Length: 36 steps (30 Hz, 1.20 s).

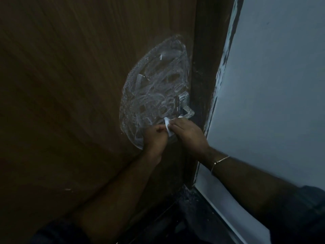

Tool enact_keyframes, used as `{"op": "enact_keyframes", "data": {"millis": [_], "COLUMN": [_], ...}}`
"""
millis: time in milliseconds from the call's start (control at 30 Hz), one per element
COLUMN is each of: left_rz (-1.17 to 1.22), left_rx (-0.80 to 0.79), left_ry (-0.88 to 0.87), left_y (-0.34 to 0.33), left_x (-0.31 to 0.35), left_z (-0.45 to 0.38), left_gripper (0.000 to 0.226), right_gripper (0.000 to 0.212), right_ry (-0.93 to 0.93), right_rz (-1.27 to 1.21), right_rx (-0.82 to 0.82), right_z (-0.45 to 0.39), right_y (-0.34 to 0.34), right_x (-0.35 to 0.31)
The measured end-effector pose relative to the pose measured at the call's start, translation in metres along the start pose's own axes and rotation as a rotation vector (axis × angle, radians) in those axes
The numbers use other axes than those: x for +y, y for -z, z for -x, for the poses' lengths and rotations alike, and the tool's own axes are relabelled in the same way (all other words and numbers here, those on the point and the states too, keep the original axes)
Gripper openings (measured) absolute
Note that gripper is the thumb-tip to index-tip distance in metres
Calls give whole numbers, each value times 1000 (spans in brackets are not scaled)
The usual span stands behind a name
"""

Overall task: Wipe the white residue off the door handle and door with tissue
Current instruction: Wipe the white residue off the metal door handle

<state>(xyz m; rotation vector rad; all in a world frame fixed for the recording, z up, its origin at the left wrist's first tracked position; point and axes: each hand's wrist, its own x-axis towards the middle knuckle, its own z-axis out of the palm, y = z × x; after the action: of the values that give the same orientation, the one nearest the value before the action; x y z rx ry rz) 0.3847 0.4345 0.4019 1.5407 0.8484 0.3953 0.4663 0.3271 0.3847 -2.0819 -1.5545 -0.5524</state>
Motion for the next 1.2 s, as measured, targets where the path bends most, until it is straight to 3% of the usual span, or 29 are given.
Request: {"op": "enact_keyframes", "data": {"millis": [167,400,600,833,1000,1200], "left_rz": [-27,-64,-40,-100,-96,-158], "left_rx": [-11,9,-12,-3,-16,-33], "left_ry": [-4,-14,-24,-11,-45,-63], "left_y": [4,3,4,3,6,6], "left_x": [1,2,3,6,8,9], "left_z": [1,0,-1,-1,1,2], "left_gripper": [17,23,19,19,15,25], "right_gripper": [40,28,29,34,36,28], "right_ry": [7,-178,25,-140,1,-355], "right_rz": [16,-36,-48,-15,-27,-120], "right_rx": [-73,-40,-97,-52,-123,-5], "right_z": [-2,-5,-7,-5,-6,-2], "right_y": [5,17,8,18,10,3], "right_x": [8,23,1,24,7,11]}}
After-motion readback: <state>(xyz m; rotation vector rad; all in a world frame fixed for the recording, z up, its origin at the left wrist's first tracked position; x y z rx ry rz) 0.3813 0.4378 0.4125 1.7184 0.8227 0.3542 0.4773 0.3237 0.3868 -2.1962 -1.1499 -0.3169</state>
